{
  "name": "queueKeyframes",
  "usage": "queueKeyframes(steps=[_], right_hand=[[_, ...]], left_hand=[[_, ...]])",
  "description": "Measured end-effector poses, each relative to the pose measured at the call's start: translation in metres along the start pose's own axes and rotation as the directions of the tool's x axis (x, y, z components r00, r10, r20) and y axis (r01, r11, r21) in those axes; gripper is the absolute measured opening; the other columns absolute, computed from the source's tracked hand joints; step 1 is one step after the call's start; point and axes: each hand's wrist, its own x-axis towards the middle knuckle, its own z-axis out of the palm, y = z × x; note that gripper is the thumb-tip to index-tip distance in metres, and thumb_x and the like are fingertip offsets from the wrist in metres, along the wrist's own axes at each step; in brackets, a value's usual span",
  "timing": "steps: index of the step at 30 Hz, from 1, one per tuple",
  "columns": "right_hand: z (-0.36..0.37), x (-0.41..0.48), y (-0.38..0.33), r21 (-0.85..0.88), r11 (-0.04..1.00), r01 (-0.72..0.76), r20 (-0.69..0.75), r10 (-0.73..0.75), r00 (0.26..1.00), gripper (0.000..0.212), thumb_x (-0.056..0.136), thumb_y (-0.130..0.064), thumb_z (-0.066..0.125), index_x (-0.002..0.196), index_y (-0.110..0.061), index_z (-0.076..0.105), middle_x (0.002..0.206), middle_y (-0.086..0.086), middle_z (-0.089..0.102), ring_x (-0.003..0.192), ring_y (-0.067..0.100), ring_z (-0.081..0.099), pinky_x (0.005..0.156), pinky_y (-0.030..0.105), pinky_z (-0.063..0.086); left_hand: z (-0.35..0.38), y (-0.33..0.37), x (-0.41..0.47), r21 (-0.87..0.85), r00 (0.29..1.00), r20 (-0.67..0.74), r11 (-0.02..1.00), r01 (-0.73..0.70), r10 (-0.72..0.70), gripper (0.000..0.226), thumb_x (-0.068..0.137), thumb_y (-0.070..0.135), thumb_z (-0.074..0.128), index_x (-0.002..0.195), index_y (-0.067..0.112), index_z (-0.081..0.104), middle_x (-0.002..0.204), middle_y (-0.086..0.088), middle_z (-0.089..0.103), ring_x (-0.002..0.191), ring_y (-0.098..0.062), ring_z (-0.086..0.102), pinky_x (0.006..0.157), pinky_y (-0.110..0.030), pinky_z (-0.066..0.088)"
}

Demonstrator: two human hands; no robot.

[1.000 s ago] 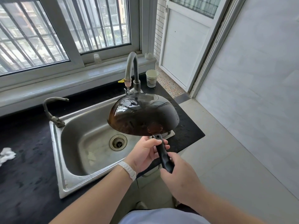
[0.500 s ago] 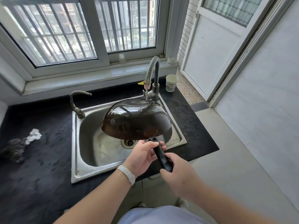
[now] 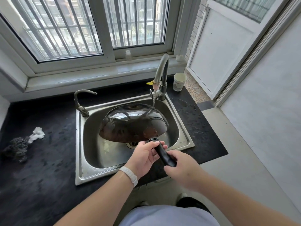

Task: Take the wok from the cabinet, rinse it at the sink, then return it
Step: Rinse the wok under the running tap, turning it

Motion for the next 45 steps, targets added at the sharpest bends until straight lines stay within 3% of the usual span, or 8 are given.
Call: queueKeyframes(steps=[5,13,19,24,30,36,39,45], right_hand=[[-0.015,0.021,0.01,-0.01,1.0,0.001,0.049,-0.001,0.999,0.029,0.078,-0.027,0.061,0.104,-0.015,0.064,0.089,0.005,0.069,0.083,0.026,0.062,0.076,0.037,0.05],[-0.06,0.073,0.034,-0.026,0.999,0.043,0.181,-0.038,0.983,0.024,0.084,-0.028,0.063,0.106,-0.02,0.064,0.089,0.004,0.068,0.081,0.025,0.064,0.075,0.04,0.053],[-0.093,0.112,0.052,-0.013,0.998,0.067,0.308,-0.059,0.949,0.021,0.088,-0.027,0.065,0.109,-0.025,0.063,0.085,0.002,0.067,0.063,0.012,0.056,0.055,0.024,0.047],[-0.113,0.138,0.064,-0.008,1.0,0.03,0.381,-0.025,0.924,0.027,0.083,-0.027,0.066,0.11,-0.02,0.065,0.09,0.011,0.069,0.064,0.018,0.057,0.066,0.045,0.057],[-0.13,0.158,0.073,0.05,0.999,-0.006,0.449,-0.017,0.893,0.024,0.084,-0.021,0.068,0.108,-0.023,0.067,0.083,0.006,0.066,0.061,0.016,0.056,0.057,0.031,0.051],[-0.142,0.174,0.079,0.095,0.993,-0.07,0.48,0.016,0.877,0.018,0.084,-0.018,0.067,0.102,-0.021,0.069,0.077,0.007,0.06,0.059,0.017,0.055,0.055,0.03,0.05],[-0.148,0.179,0.082,0.108,0.991,-0.075,0.49,0.012,0.871,0.018,0.086,-0.015,0.067,0.104,-0.019,0.068,0.077,0.006,0.06,0.054,0.012,0.054,0.05,0.021,0.048],[-0.156,0.184,0.083,0.132,0.988,-0.085,0.508,0.006,0.861,0.015,0.088,-0.013,0.067,0.102,-0.017,0.069,0.07,0.004,0.056,0.046,0.007,0.051,0.048,0.019,0.044]], left_hand=[[0.005,-0.003,0.024,-0.057,0.998,-0.057,0.998,0.038,-0.041,0.033,0.097,0.001,0.05,0.126,-0.013,0.049,0.102,-0.022,0.066,0.095,-0.031,0.069,0.079,-0.045,0.06],[0.035,-0.003,0.066,-0.142,0.983,-0.183,0.99,-0.008,-0.018,0.034,0.097,0.0,0.051,0.128,-0.014,0.047,0.101,-0.02,0.068,0.097,-0.031,0.071,0.076,-0.039,0.061],[0.059,-0.003,0.098,-0.185,0.961,-0.277,0.982,-0.025,-0.028,0.032,0.096,0.0,0.051,0.125,-0.013,0.049,0.099,-0.02,0.067,0.089,-0.029,0.073,0.068,-0.034,0.06],[0.071,-0.006,0.116,-0.206,0.942,-0.333,0.978,-0.032,-0.039,0.034,0.096,0.001,0.054,0.126,-0.012,0.048,0.099,-0.021,0.069,0.093,-0.031,0.072,0.071,-0.035,0.06],[0.085,-0.006,0.132,-0.213,0.927,-0.374,0.976,-0.05,-0.034,0.03,0.095,0.0,0.054,0.122,-0.013,0.049,0.097,-0.022,0.066,0.086,-0.031,0.072,0.07,-0.035,0.06],[0.098,-0.004,0.146,-0.197,0.911,-0.411,0.979,-0.053,-0.033,0.027,0.094,-0.001,0.056,0.118,-0.012,0.05,0.093,-0.023,0.066,0.084,-0.033,0.071,0.068,-0.035,0.06],[0.104,-0.003,0.152,-0.199,0.896,-0.442,0.979,-0.05,-0.044,0.021,0.094,-0.002,0.056,0.113,-0.007,0.048,0.092,-0.023,0.064,0.084,-0.033,0.07,0.065,-0.036,0.061],[0.107,-0.007,0.161,-0.184,0.877,-0.476,0.982,-0.034,-0.058,0.029,0.092,-0.002,0.059,0.118,-0.006,0.047,0.091,-0.023,0.065,0.081,-0.033,0.072,0.069,-0.04,0.062]])
